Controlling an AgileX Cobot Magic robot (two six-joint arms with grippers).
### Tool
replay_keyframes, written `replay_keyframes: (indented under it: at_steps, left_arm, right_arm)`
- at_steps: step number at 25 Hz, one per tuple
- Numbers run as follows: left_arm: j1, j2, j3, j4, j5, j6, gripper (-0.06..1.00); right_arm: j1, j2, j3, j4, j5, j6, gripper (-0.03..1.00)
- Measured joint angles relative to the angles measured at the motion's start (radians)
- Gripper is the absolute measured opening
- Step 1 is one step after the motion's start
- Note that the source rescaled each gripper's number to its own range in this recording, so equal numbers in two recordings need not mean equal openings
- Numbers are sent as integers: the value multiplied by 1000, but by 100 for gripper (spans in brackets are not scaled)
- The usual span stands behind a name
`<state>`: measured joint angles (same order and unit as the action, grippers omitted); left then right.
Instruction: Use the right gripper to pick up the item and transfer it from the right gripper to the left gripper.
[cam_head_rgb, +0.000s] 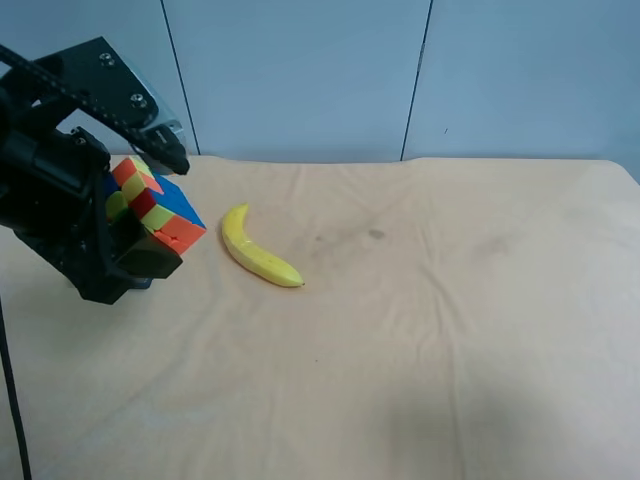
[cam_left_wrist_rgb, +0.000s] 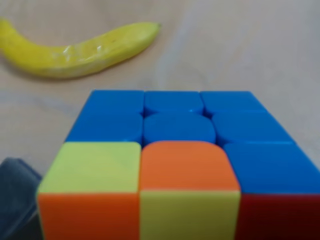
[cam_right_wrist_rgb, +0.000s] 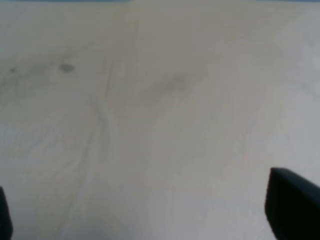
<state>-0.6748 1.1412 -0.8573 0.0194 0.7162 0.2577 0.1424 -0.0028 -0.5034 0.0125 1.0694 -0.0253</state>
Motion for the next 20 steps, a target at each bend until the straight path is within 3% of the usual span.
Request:
replay_keyframes:
  at_steps: [13, 20]
  left_arm:
    - [214, 4, -1, 0, 61, -8, 0]
    - [313, 105, -112, -1, 217, -8, 0]
  right_arm:
    - [0, 0, 0, 0, 0, 0, 100]
    - [0, 0, 0, 0, 0, 0, 100]
